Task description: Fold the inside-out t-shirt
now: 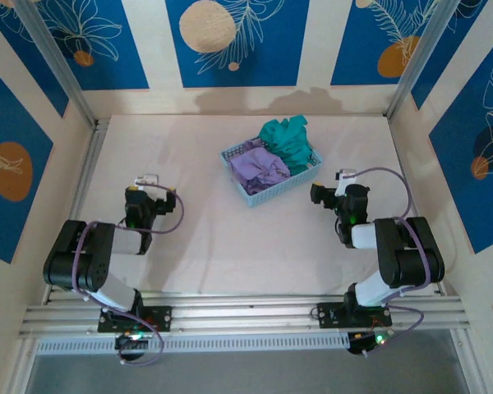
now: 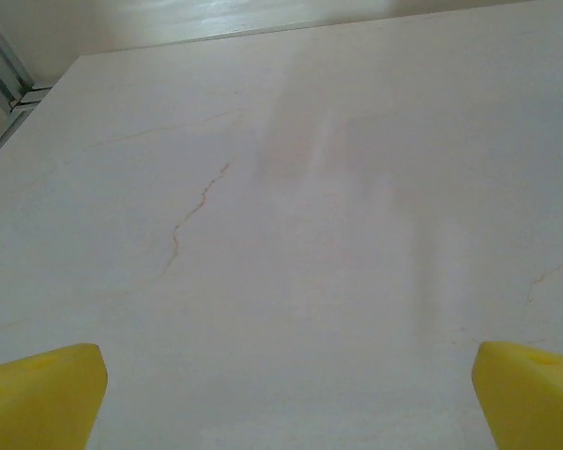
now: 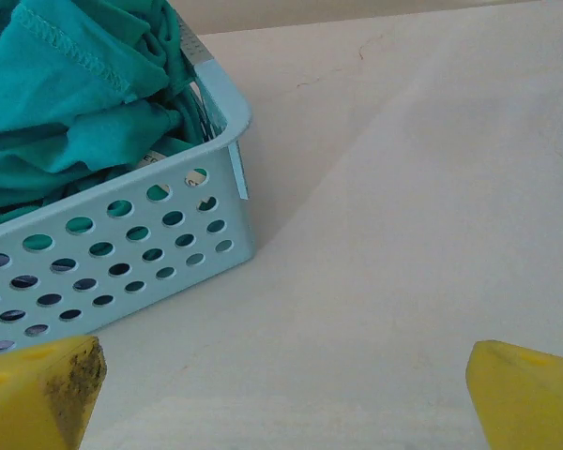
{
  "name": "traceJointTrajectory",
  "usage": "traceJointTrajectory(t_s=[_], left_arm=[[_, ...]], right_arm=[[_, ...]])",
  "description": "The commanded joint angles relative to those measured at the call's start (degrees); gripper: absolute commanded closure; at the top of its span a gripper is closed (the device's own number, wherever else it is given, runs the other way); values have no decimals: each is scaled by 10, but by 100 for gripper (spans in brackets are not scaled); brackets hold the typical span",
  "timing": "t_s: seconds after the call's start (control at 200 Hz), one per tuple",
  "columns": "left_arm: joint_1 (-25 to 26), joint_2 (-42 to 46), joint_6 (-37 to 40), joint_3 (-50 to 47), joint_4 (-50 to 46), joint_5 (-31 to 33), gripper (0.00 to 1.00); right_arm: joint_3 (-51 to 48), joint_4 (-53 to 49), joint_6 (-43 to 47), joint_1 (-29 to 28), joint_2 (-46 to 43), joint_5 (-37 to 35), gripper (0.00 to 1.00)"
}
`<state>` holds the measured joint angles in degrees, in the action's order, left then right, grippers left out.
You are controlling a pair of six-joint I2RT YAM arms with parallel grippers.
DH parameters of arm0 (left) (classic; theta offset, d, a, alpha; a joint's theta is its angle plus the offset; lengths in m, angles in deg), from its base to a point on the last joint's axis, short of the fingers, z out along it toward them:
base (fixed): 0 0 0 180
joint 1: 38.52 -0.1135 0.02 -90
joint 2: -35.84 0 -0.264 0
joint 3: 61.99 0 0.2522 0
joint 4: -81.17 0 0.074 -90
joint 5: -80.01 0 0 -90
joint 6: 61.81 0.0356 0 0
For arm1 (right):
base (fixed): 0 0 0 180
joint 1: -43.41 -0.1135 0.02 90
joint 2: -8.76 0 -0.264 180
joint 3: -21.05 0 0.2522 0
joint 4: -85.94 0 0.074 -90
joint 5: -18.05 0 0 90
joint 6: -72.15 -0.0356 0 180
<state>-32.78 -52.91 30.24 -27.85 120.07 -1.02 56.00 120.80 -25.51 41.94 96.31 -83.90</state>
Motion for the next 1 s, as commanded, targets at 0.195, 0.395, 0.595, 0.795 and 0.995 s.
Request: traceJointTrajectory(t_s=[0.195, 0.395, 0.595, 0.795, 0.995], left_arm=[[-8, -4, 2, 12, 3, -16, 0], [-8, -5, 2, 12, 2, -16, 0], [-8, -5, 2, 11, 2, -16, 0], [-8, -4, 2, 10, 5, -16, 0], [-9, 104, -13, 43, -133, 33, 0]], right_arm=[[11, 9, 8, 2, -1, 4, 1], [11, 9, 7, 4, -1, 6, 1], [11, 8, 4, 10, -2, 21, 1], [10, 9, 4, 7, -3, 6, 1], [-14, -37, -29, -2, -106, -99, 1]])
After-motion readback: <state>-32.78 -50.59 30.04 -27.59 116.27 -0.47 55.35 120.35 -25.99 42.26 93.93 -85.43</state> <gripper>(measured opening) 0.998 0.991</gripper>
